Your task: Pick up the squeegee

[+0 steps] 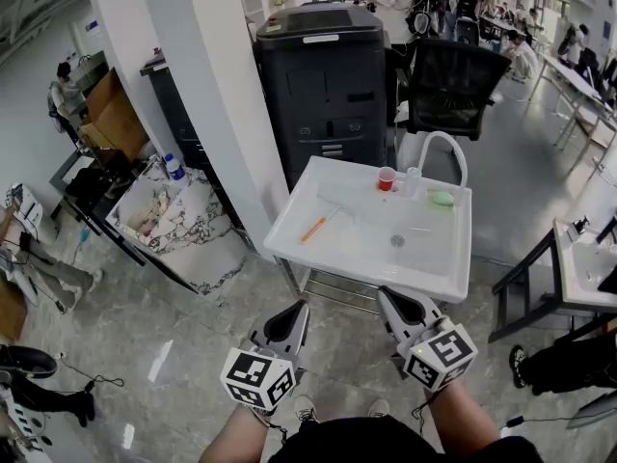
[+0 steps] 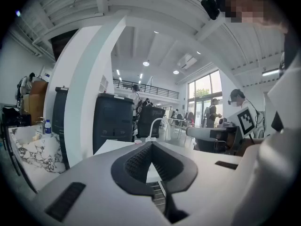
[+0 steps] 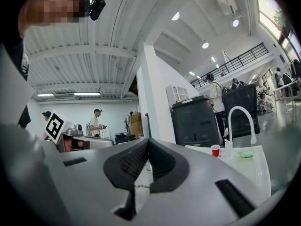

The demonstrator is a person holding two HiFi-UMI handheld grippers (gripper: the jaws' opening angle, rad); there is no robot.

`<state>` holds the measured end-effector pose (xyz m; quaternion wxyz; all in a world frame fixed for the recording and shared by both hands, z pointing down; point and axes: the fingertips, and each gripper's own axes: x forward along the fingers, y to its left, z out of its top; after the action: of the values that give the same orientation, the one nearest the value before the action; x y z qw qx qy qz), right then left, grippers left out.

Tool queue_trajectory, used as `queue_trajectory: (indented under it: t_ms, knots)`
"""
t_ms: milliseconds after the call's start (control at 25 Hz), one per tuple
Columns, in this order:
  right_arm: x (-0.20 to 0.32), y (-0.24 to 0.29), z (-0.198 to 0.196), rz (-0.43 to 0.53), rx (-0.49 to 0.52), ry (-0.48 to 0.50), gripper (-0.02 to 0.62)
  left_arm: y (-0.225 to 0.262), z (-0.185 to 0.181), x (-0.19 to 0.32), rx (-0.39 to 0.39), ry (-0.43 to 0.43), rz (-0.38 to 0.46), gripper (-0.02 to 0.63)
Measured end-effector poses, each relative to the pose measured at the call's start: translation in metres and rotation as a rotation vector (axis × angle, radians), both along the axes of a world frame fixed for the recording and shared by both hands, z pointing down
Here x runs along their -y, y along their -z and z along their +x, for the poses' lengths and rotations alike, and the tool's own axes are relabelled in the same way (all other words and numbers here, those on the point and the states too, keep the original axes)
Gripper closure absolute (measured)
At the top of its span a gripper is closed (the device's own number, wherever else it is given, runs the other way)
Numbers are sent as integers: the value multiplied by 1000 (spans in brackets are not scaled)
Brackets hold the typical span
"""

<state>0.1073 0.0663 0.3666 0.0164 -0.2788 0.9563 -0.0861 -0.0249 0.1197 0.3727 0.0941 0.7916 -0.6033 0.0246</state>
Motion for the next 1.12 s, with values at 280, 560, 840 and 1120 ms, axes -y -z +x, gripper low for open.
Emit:
queue_trajectory:
  t_ms: [280,560,840,1120]
  knots:
    - [-3,-1,-5,-1,-1,8,578,-2,-2,-2,-4,-3,7,591]
    - [-9,-1,-22,-2,-28,-2,578,-5,-23,-8,-19,-11,6,591]
    - [-17,-5,-57,1,-54,-32,578,-17,-63,-16,-36,-35,-4,591]
    - [-24,-10,-106,-14,-67,-75,578,-24,-119,-21,-41,-68,-21,591]
